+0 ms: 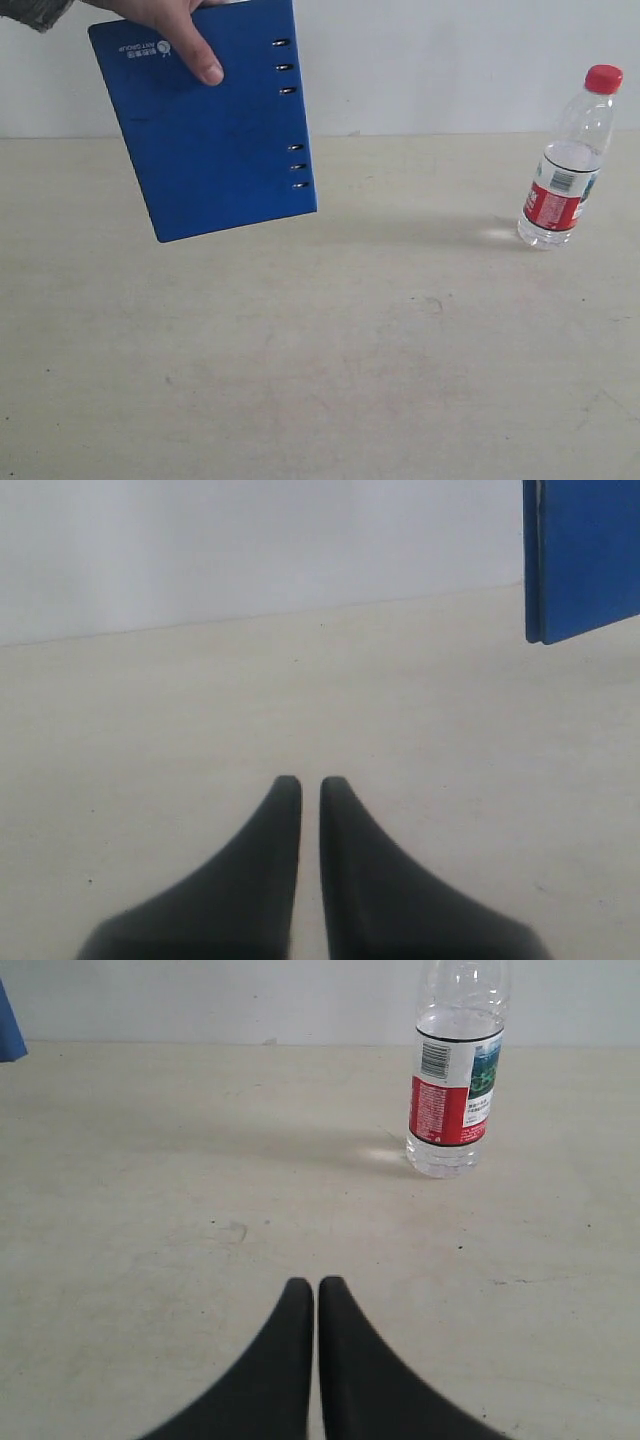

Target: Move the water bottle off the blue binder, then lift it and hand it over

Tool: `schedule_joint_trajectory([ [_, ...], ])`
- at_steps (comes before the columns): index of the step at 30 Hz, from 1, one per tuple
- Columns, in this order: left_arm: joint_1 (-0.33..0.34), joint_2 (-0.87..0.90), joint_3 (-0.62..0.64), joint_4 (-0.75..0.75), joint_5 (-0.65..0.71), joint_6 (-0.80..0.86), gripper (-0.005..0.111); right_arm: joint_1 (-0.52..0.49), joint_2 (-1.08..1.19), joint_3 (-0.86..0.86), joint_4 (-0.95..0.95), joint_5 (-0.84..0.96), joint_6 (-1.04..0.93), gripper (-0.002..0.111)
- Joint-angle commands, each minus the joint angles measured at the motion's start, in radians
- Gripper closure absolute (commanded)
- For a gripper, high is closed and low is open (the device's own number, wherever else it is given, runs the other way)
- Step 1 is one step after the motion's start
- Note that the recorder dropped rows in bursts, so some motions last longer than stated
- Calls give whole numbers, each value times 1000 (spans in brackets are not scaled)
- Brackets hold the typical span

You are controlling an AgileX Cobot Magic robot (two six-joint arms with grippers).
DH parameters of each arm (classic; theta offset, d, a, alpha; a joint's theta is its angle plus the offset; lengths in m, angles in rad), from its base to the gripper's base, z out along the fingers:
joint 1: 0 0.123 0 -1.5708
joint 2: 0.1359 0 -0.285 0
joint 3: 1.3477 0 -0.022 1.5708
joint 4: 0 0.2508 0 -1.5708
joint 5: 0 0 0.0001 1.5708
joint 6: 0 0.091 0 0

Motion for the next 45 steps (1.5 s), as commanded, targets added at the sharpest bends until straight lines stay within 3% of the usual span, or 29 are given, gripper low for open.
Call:
schedule_joint_trajectory([
  [1, -3, -4, 4, 5, 2, 4, 100, -3, 1, -1, -2, -2, 2, 108],
  [10, -3, -4, 4, -59, -8, -88, 100, -3, 1, -1, -2, -8, 2, 108],
  [16, -2, -4, 4, 189, -13, -533, 100, -3, 1, -1, -2, -8, 2, 108],
  [18, -2, -4, 4, 229, -13, -611, 100, -3, 1, -1, -2, -8, 2, 108],
  [45, -2, -4, 4, 295, -18, -498, 100, -3, 1, -1, -2, -8, 2, 108],
])
